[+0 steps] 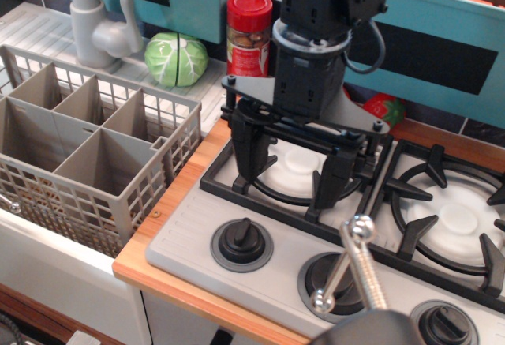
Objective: Move drying rack out of sink
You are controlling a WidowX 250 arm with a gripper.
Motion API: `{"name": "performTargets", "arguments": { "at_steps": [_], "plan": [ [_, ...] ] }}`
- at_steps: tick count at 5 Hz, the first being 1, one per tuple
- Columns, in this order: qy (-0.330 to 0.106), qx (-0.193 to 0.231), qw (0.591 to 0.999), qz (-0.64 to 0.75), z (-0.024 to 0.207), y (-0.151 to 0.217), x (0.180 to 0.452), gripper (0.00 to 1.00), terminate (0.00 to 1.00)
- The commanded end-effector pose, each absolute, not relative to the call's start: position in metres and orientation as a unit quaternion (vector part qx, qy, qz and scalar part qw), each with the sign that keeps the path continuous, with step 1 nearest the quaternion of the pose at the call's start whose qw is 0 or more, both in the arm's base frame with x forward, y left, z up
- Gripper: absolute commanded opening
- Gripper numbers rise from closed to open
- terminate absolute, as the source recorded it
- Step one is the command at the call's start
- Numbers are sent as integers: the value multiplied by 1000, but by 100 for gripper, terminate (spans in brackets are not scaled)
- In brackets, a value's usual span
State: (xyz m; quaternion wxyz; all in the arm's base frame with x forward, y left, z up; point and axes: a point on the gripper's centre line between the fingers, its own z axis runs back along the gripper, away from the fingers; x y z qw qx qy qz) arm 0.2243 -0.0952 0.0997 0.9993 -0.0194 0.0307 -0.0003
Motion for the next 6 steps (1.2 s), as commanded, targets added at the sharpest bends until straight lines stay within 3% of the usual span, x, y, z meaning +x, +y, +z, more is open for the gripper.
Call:
{"name": "performTargets", "arguments": {
  "at_steps": [1, 2, 3, 4, 5, 6],
  "plan": [
    [31, -19, 999, 0, 100, -95, 224, 100, 0],
    [-5, -21, 1000, -8, 101, -51, 230, 100, 0],
    [2, -27, 1000, -2, 104, -1, 238, 100, 0],
    [-26, -24, 999, -20, 106, 49, 241, 100, 0],
    [-38, -11, 999, -28, 93, 96, 240, 100, 0],
    [-23, -13, 999, -22, 76, 116, 245, 100, 0]
  ]
}}
